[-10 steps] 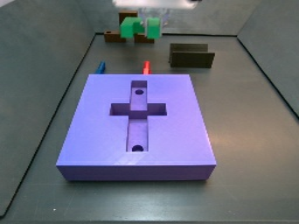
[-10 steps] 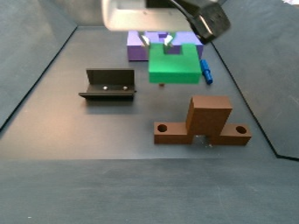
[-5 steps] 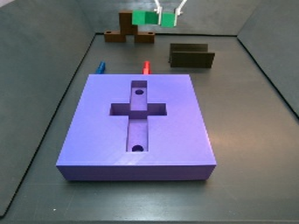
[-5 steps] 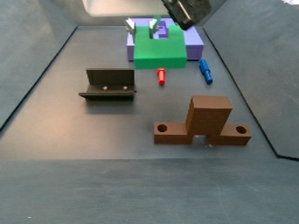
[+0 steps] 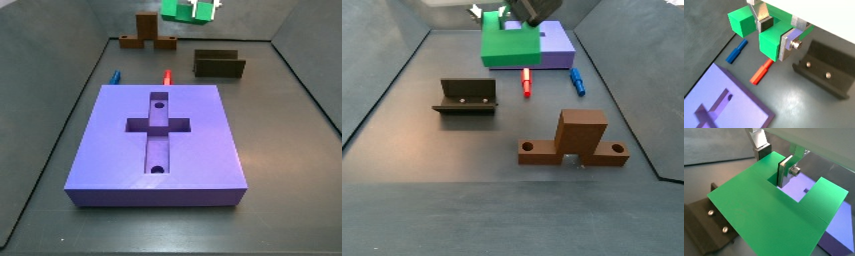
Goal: Pick up the green object. Move up. Place the green object on the fixture. Regrasp the green object. Move to above the board. Insert the green object.
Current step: Place the green object on the fixture.
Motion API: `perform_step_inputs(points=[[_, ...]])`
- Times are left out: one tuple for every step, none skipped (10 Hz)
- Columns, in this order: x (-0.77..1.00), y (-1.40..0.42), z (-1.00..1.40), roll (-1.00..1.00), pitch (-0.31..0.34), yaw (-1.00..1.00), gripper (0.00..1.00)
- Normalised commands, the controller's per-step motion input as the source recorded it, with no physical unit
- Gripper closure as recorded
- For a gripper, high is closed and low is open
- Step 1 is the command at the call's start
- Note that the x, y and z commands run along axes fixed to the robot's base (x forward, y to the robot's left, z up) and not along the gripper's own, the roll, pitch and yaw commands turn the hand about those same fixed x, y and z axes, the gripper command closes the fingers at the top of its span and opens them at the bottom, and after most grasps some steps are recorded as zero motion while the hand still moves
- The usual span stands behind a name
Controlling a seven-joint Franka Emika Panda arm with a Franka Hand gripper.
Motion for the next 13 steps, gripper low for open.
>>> perform_step_inputs(points=[[0.96,0.13,-0.28,-0.77,-0.177,-0.19,1.0],[0.98,0.15,-0.25,-0.76,-0.174,-0.12,1.0],[0.98,0.18,0.0,-0.61,0.0,-0.07,1.0],[1.0,0.19,-0.01,-0.53,0.0,-0.03,1.0],[0.88,0.16,-0.28,-0.4,0.0,0.0,1.0],[0.85,0.0,-0.51,-0.09,-0.049,0.0,1.0],[0.94,-0.09,-0.58,0.0,-0.011,0.01,1.0],[1.0,-0.09,-0.27,0.02,0.131,0.0,1.0],[1.0,0.0,-0.08,0.0,0.174,0.01,1.0],[1.0,0.0,0.03,0.0,0.249,0.14,1.0],[0.81,0.01,0.01,-0.06,-0.086,0.0,1.0],[0.78,0.0,0.0,0.0,-0.297,0.0,1.0],[1.0,0.0,0.0,0.0,-0.197,0.0,1.0]])
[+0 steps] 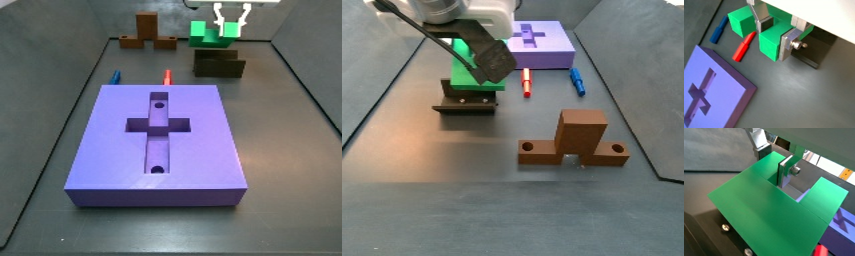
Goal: Pick up the green object. Move up. Place the green object on the fixture. Regrasp the green object. Move to above the board. Insert the green object.
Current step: Place the green object on the fixture.
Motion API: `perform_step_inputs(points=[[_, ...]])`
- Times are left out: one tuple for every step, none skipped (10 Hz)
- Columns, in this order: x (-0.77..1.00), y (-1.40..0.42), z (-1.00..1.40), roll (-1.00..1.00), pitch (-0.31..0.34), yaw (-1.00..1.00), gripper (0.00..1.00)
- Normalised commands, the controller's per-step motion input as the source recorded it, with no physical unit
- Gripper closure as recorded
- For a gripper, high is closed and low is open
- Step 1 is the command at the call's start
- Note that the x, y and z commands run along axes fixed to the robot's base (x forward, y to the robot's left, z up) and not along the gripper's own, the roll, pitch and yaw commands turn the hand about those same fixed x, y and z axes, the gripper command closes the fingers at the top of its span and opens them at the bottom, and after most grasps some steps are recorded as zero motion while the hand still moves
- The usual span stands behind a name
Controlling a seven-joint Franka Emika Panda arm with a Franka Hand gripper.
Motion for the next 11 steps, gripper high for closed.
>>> perform_step_inputs(points=[[1.0,-0.06,0.01,0.0,-0.24,0.0,1.0],[0.97,-0.07,0.0,0.0,-0.237,0.0,1.0],[0.94,-0.02,-0.24,-0.06,-0.203,0.0,1.0],[0.46,0.0,-0.51,-0.19,-0.226,0.0,1.0],[0.0,0.0,-0.53,-0.01,-0.197,0.0,1.0],[0.0,0.0,-0.57,-0.07,-0.051,0.0,1.0],[0.11,0.0,-0.51,-0.18,0.0,0.0,1.0],[0.02,0.0,-0.26,-0.07,0.0,0.0,1.0],[0.02,0.0,-0.21,-0.07,-0.003,0.0,1.0],[0.01,0.0,-0.17,-0.06,0.0,0.0,1.0],[0.0,0.0,-0.17,-0.01,0.0,0.0,1.0]])
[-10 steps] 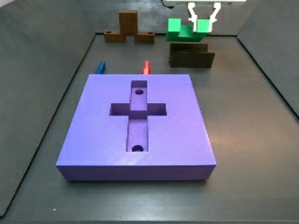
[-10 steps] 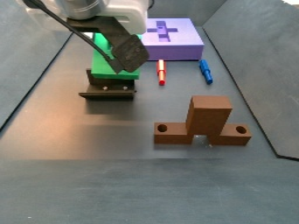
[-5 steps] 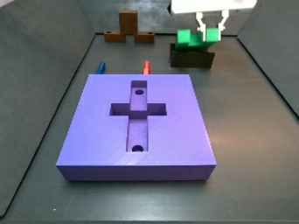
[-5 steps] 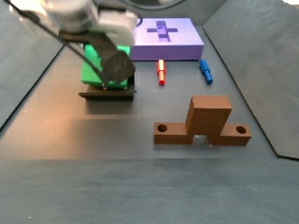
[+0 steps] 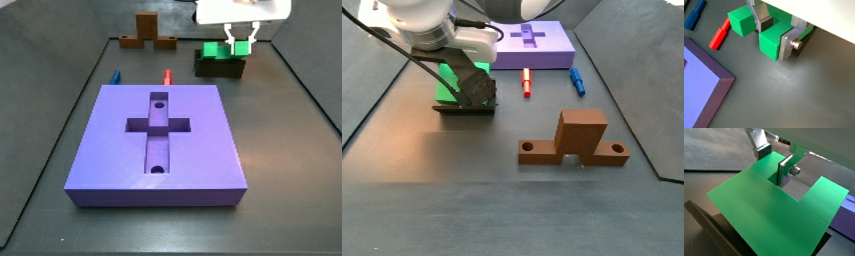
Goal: Pick up the green object. Move up. Place the green object on the fixture. Regrasp the green object. Move to above the board. Insert the green object.
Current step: Place the green object on the fixture, then regrasp the green object.
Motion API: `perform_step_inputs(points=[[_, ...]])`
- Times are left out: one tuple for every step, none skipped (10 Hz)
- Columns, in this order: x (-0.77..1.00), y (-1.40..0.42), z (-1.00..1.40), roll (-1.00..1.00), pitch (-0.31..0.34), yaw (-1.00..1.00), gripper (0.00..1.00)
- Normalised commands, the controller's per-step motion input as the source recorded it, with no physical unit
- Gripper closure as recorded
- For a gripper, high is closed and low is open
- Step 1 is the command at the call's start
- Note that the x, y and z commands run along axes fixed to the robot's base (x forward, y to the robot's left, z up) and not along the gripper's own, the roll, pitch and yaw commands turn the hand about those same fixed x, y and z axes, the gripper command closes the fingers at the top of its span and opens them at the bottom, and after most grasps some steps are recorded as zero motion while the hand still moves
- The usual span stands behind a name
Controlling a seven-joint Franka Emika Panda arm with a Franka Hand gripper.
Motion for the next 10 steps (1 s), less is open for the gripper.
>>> perform_step_inputs(points=[[-0.04,0.0,-0.18,0.0,0.0,0.0,1.0],[-0.08,0.03,-0.23,0.0,0.071,0.0,1.0],[0.0,0.0,-0.09,0.0,0.029,0.0,1.0],[0.0,0.0,0.0,0.0,0.0,0.0,1.0],[0.0,0.0,0.0,0.0,0.0,0.0,0.0],[0.0,-0.18,0.6,1.0,-0.04,0.1,0.0],[0.0,-0.19,0.55,1.0,0.0,0.12,0.0],[-0.01,-0.21,0.57,1.0,0.0,0.13,0.0],[-0.01,-0.21,0.55,1.0,0.0,0.14,0.0],[0.0,-0.2,0.49,1.0,0.02,0.15,0.0]])
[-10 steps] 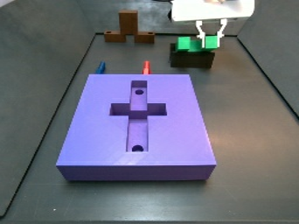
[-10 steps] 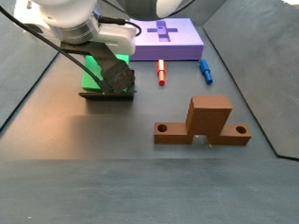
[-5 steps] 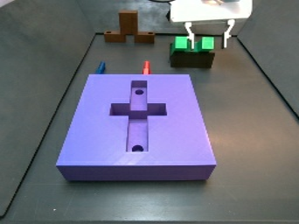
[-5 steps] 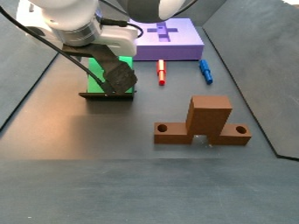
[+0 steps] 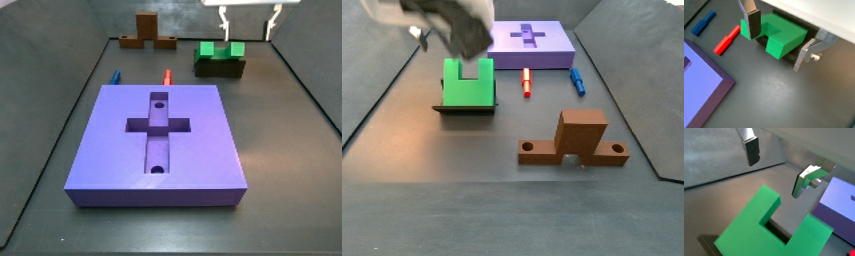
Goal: Pick up the green object. Move up. Place the green object on the fixture. Regrasp the green object. Move to above the board. Insert the green object.
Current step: Regrasp the green object.
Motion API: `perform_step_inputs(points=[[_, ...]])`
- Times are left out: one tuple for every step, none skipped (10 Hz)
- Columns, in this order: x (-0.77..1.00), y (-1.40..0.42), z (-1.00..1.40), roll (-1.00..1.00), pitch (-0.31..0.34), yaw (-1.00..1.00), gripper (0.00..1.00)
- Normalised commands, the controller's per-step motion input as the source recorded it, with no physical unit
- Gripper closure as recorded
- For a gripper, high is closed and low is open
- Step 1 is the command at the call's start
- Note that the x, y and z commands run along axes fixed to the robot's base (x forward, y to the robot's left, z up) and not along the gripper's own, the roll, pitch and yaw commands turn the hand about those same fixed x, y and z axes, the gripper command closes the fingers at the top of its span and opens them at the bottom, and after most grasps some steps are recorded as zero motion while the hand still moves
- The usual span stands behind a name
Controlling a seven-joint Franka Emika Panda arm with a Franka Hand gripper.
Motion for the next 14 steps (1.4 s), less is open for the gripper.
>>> perform_step_inputs(points=[[0.0,-0.26,0.37,1.0,0.086,0.15,0.0],[0.0,-0.28,0.26,1.0,0.12,0.15,0.0],[0.0,-0.27,0.21,1.0,0.114,0.14,0.0],[0.0,-0.27,0.2,1.0,0.094,0.13,0.0],[0.0,-0.26,0.17,1.0,0.069,0.13,0.0],[0.0,-0.2,0.03,1.0,0.066,0.15,0.0],[0.14,-0.12,0.0,1.0,0.02,0.26,0.0],[0.25,-0.04,0.0,1.0,0.0,0.37,0.0],[0.19,0.0,0.0,1.0,0.0,0.43,0.0],[0.15,0.0,-0.01,1.0,0.0,0.47,0.0],[0.2,0.0,-0.05,1.0,0.0,0.5,0.0],[0.19,-0.03,-0.15,1.0,0.0,0.51,0.0],[0.13,-0.04,-0.21,1.0,-0.023,0.54,0.0],[0.1,-0.01,-0.17,1.0,0.0,0.37,0.0]])
